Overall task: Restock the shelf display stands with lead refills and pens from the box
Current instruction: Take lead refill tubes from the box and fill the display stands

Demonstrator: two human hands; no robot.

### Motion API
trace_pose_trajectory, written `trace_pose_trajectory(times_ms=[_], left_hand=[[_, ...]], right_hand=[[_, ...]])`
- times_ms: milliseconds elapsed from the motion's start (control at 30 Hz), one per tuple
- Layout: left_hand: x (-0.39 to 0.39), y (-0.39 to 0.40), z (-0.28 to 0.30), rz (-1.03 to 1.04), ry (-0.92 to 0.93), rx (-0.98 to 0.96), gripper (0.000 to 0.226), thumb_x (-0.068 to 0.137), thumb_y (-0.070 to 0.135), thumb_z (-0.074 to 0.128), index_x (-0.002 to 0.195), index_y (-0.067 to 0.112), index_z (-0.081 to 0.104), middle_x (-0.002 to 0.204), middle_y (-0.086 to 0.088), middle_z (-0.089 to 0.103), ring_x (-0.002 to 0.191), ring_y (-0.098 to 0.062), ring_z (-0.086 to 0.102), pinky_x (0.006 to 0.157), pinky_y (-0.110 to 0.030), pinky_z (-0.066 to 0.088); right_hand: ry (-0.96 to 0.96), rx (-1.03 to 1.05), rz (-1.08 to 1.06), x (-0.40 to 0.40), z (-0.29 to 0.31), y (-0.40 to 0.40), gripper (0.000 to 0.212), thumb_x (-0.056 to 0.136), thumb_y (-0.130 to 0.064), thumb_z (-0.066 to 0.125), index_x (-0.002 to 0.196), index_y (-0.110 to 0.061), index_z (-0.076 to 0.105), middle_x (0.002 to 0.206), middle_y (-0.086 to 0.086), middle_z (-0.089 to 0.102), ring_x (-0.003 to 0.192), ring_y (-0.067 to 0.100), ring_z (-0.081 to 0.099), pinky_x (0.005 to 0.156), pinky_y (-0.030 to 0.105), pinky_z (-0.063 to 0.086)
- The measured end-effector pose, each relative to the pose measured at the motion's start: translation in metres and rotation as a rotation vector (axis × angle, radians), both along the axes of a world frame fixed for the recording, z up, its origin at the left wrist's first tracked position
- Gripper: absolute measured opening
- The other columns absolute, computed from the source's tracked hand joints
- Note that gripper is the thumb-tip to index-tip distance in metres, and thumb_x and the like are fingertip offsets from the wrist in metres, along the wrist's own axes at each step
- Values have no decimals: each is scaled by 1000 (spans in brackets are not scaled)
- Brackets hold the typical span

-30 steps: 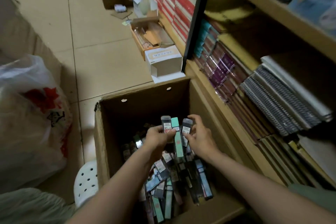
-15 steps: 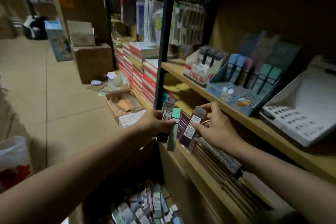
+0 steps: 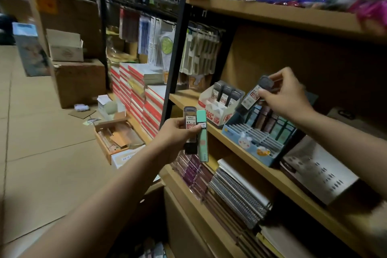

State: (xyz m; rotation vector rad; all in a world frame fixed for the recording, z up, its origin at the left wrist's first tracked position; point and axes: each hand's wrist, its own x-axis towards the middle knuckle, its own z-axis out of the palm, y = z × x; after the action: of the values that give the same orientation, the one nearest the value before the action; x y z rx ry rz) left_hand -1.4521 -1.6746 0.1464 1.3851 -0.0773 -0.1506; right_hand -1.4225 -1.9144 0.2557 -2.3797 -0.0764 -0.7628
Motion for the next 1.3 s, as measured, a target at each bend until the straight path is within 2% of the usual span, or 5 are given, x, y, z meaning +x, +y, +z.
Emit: trace_pose_trajectory(times_ms=[400, 800, 933, 1167, 1300], left_hand=[[36, -3, -20, 56, 91, -139, 6, 91, 11, 62, 94, 15, 64, 98, -6, 69, 93, -21, 67, 83, -40, 56], [39, -7, -29, 54, 76, -106, 10, 92, 12, 62, 101, 16, 63, 99, -4, 69, 91, -16, 67, 75, -32, 57], [39, -10, -30, 48, 77, -101, 8, 92, 13, 62, 96, 19, 64, 97, -3, 70, 89, -14, 68, 72, -30, 57], [38, -15, -35, 43, 75, -67, 10, 91, 15, 63, 90, 24, 62, 94, -1, 70, 86, -12, 68, 68, -28, 56], [40, -18, -37, 46, 82, -63, 11, 91, 14, 63, 89, 25, 62, 94, -1, 70, 87, -14, 68, 72, -31, 58]], right_hand=[[21, -178, -100, 104, 2, 26, 16, 87, -12, 68, 96, -16, 55, 94, 3, 58, 77, 14, 52, 52, 14, 32], [164, -536, -170, 113, -22, 18, 17, 80, -25, 79, 92, -18, 69, 92, 3, 68, 87, 22, 63, 74, 41, 57], [168, -642, -199, 112, -28, 18, 17, 88, -30, 70, 98, -18, 74, 96, 3, 72, 89, 22, 66, 71, 33, 54], [164, -456, -217, 111, -31, 17, 22, 84, -20, 74, 106, -15, 72, 104, 7, 72, 96, 24, 66, 83, 43, 57], [191, -307, -180, 117, -28, 16, 35, 75, -4, 80, 108, -9, 70, 104, 7, 71, 91, 18, 63, 74, 27, 51]])
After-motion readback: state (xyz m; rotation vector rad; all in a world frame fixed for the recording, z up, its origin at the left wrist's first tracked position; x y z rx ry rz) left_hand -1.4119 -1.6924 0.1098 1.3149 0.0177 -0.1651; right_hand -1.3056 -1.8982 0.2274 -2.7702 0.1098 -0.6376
